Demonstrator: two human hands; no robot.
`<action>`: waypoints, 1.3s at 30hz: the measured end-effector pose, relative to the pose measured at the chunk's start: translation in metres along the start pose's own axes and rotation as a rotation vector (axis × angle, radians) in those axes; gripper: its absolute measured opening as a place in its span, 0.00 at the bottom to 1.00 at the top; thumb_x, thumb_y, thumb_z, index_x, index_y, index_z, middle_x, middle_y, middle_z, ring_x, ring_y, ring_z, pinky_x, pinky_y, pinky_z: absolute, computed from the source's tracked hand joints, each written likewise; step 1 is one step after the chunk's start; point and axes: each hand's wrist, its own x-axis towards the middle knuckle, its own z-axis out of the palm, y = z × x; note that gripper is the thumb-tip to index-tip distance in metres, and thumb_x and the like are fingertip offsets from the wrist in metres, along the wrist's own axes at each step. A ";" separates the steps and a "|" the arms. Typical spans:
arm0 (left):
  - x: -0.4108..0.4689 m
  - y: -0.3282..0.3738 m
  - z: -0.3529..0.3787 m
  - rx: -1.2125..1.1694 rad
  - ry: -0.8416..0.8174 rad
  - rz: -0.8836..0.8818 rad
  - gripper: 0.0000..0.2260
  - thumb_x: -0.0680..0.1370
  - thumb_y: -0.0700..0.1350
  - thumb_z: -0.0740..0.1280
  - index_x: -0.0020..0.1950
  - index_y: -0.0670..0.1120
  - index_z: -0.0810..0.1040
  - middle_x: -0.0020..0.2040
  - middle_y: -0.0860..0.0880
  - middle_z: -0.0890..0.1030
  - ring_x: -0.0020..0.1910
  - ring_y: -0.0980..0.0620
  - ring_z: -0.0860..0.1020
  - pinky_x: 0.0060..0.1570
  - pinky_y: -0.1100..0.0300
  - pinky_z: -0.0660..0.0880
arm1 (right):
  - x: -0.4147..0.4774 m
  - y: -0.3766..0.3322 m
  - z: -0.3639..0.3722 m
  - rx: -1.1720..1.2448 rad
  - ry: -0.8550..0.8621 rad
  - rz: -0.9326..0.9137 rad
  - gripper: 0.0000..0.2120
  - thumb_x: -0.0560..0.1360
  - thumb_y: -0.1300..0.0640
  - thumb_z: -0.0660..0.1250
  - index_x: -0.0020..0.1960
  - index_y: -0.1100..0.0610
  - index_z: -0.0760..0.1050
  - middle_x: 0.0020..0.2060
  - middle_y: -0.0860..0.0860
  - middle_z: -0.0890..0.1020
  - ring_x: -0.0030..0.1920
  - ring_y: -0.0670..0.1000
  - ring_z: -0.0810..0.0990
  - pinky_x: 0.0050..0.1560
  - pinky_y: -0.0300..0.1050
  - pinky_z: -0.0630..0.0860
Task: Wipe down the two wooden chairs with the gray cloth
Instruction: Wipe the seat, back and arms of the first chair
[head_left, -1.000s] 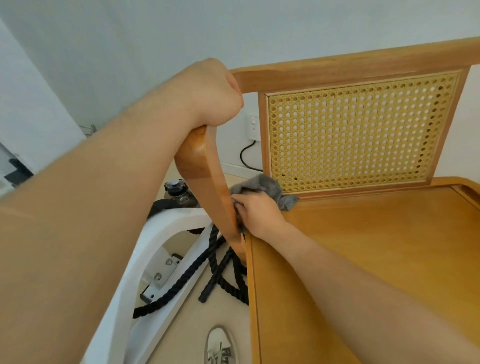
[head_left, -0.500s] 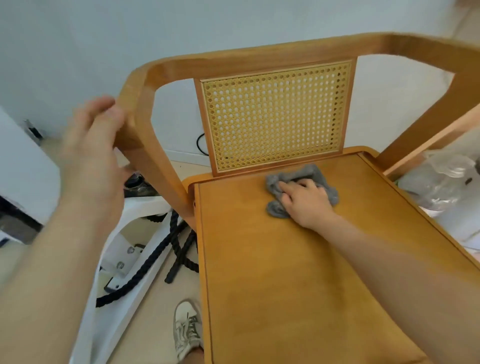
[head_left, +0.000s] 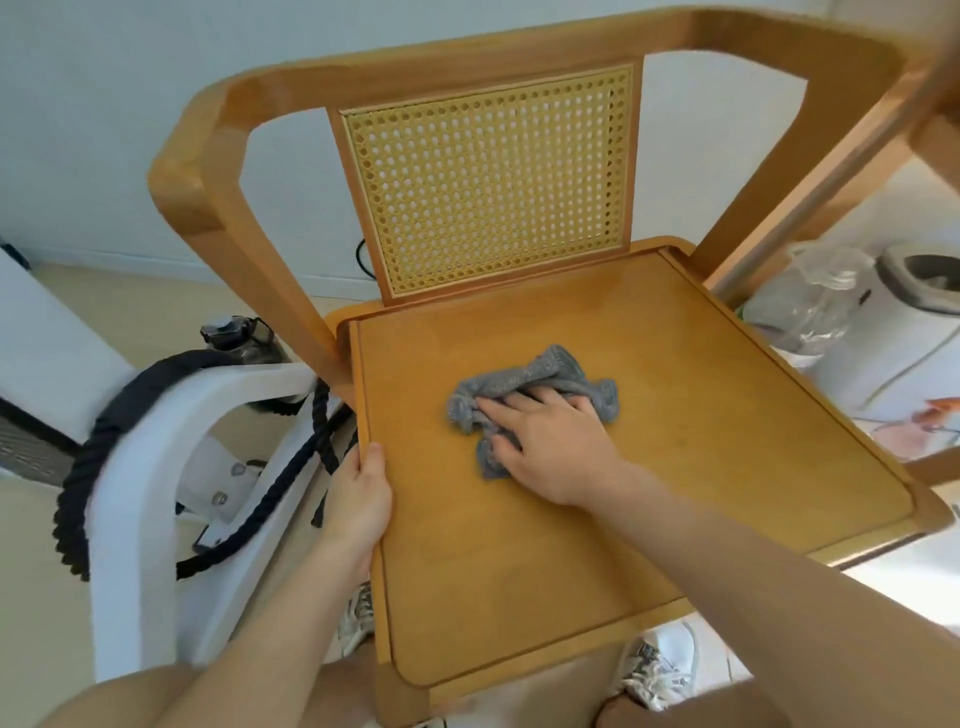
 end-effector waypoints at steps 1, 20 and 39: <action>0.006 0.004 0.001 -0.002 -0.003 0.001 0.20 0.83 0.57 0.51 0.70 0.50 0.70 0.62 0.48 0.77 0.58 0.48 0.76 0.61 0.47 0.73 | -0.004 0.019 -0.005 -0.002 0.004 0.057 0.24 0.80 0.45 0.50 0.75 0.41 0.57 0.74 0.41 0.64 0.73 0.49 0.59 0.67 0.54 0.58; 0.063 0.037 -0.005 0.170 -0.212 -0.180 0.24 0.77 0.66 0.58 0.66 0.53 0.70 0.60 0.47 0.78 0.56 0.43 0.78 0.59 0.45 0.74 | -0.037 -0.036 0.019 0.024 0.114 -0.074 0.25 0.75 0.48 0.49 0.69 0.44 0.70 0.64 0.43 0.76 0.64 0.50 0.72 0.60 0.53 0.67; 0.074 0.025 -0.014 0.109 -0.071 0.010 0.16 0.75 0.64 0.63 0.63 0.68 0.73 0.55 0.48 0.80 0.49 0.43 0.80 0.48 0.46 0.77 | -0.048 0.185 -0.041 -0.029 0.034 0.675 0.30 0.76 0.32 0.44 0.76 0.39 0.50 0.77 0.45 0.57 0.74 0.57 0.58 0.68 0.62 0.59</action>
